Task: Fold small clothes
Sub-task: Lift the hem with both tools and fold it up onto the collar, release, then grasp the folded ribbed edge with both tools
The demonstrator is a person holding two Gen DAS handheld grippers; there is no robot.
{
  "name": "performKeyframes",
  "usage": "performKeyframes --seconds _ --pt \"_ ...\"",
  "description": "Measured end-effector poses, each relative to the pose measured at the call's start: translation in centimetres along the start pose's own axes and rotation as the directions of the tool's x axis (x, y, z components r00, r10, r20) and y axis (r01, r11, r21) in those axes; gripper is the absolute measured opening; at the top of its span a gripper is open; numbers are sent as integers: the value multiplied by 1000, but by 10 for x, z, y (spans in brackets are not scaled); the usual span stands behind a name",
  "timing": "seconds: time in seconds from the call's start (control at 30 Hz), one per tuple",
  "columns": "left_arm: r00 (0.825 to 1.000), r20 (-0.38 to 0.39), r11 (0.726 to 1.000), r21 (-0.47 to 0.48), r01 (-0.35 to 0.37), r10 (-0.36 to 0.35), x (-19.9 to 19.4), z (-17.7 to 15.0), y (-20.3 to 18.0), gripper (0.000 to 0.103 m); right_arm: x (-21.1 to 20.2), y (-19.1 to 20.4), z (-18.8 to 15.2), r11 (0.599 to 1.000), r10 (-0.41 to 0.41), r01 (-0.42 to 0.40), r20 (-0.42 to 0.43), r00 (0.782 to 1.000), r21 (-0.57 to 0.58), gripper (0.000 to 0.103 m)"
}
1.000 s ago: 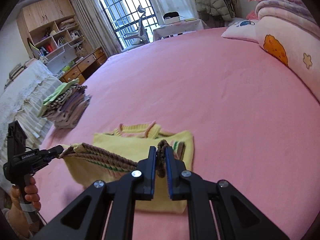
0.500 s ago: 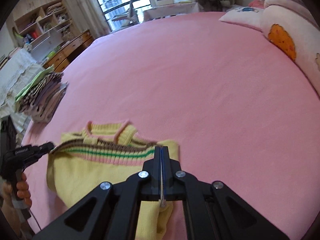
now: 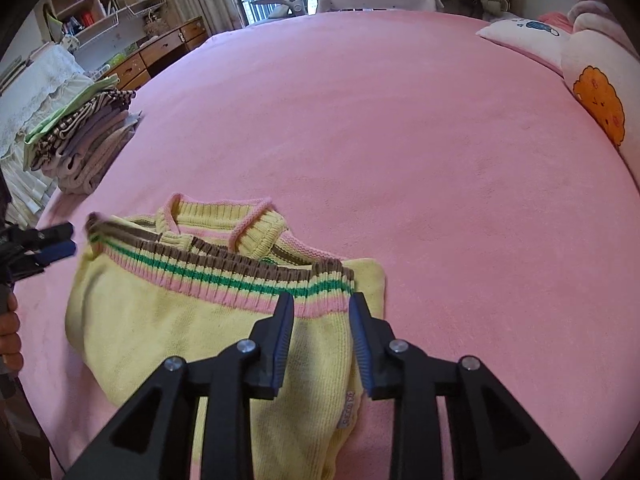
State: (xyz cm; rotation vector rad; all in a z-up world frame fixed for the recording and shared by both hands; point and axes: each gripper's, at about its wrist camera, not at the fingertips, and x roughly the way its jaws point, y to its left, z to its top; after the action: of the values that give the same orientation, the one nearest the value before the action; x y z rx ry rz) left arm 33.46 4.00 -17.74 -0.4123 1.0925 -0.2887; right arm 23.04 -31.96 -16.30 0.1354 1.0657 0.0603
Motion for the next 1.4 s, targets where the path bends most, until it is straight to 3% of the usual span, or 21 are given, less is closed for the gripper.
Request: performKeyframes --seconds 0.13,0.27,0.3,0.37,0.47,0.63,0.77,1.0,1.03,1.07,1.13,1.17,1.4 --pt "1000 15 997 67 -24 23 -9 8 10 67 7 -2 -2 1000 4 -4 -14 1000 -9 29" --pt "998 -56 990 136 20 -12 3 10 23 66 11 -5 -4 1000 16 -16 -20 1000 -7 29" --pt "998 -68 987 158 26 -15 6 10 22 63 12 -6 -4 1000 21 -21 -22 1000 -7 29" --pt "996 -91 972 234 26 -5 15 8 18 43 14 -7 -5 1000 24 -25 -25 999 -9 29" --pt "993 -110 935 354 9 32 31 2 2 29 18 -7 -4 1000 23 -24 -30 999 -14 28" --pt "993 -89 886 464 -30 80 43 0 -17 27 20 -7 -4 1000 23 -23 -27 999 -15 28" --pt "991 -74 881 469 -65 113 49 7 -23 27 21 -6 -4 1000 17 -18 -26 1000 -24 28" --pt "990 -109 915 400 -41 92 61 17 -16 27 27 -6 -2 1000 16 -17 -36 999 -23 28" --pt "991 -108 919 392 -36 85 61 17 -15 20 28 -6 -1 1000 17 -18 -36 999 -25 28" --pt "992 -100 922 385 -33 77 61 17 -14 12 27 -5 -2 999 16 -17 -29 999 -28 26" --pt "993 -83 922 385 -42 80 60 16 -14 11 24 -4 -2 999 -3 3 -6 1000 -44 12" --pt "994 -65 920 389 -55 87 58 15 -17 11 22 -4 -3 999 -4 5 4 1000 -45 10" --pt "995 17 928 360 -97 97 49 19 -21 10 8 -13 0 1000 -7 8 78 997 -13 9"
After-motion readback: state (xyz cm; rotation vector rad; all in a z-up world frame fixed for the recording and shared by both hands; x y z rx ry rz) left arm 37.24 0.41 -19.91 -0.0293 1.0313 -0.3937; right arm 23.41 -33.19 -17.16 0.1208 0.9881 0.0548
